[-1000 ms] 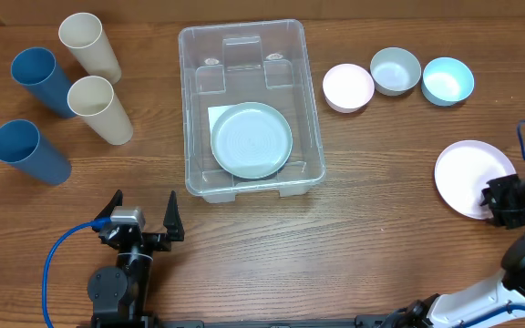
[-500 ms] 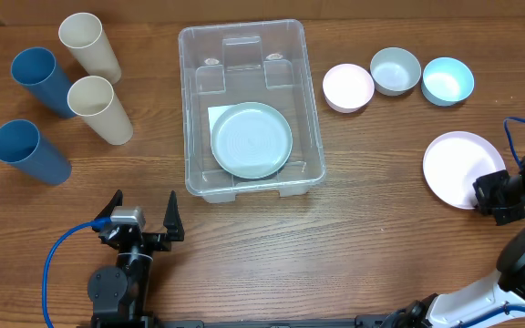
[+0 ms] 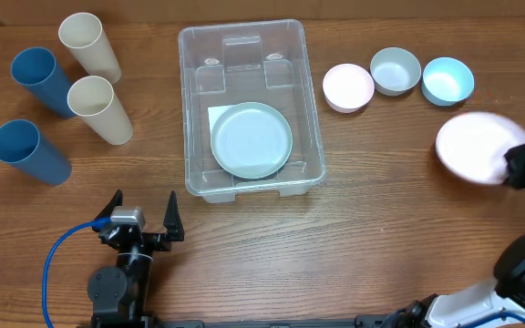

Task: Pack container
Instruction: 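Grasp the pink plate rim, carry it over the bin and lower it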

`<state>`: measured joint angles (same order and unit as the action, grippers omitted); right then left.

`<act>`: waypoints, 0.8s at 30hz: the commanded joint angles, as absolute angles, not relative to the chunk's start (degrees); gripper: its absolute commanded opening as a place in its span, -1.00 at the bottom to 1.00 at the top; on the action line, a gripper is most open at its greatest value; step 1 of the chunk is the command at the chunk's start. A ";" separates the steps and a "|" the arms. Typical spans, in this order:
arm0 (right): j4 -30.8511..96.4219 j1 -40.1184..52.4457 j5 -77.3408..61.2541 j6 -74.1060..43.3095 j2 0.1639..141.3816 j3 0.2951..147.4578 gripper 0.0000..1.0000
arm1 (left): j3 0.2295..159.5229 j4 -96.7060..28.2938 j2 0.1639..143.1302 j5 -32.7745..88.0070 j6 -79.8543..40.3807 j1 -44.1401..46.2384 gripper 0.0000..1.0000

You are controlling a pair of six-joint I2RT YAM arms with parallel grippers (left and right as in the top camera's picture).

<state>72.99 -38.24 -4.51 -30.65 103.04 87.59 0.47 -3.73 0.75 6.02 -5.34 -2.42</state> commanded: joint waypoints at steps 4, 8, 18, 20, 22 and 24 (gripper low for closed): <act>74.81 -32.49 -17.34 -24.51 94.59 98.10 -0.92 | 0.27 -3.81 0.27 6.66 -4.03 -2.87 1.00; 75.24 -19.29 -18.15 -23.55 90.76 102.15 -0.92 | 0.27 -3.81 0.27 6.66 -4.03 -2.90 1.00; 68.40 16.40 -8.12 -28.58 90.65 103.88 -0.92 | 0.27 -3.81 0.27 6.66 -4.03 -2.90 1.00; 67.99 21.10 -5.30 -28.77 91.70 103.68 -0.92 | 0.27 -3.81 0.25 6.66 -4.03 -2.90 1.00; 67.09 25.10 -4.05 -29.23 93.89 102.89 -0.92 | 0.27 -3.81 0.25 6.66 -4.03 -2.90 1.00; 66.37 26.81 -3.88 -29.36 96.84 102.74 -0.92 | 0.27 -3.81 0.27 6.66 -4.03 -2.90 1.00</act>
<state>67.40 24.82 -7.16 -28.16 92.88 102.43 0.47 -3.73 0.75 6.02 -5.34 -2.42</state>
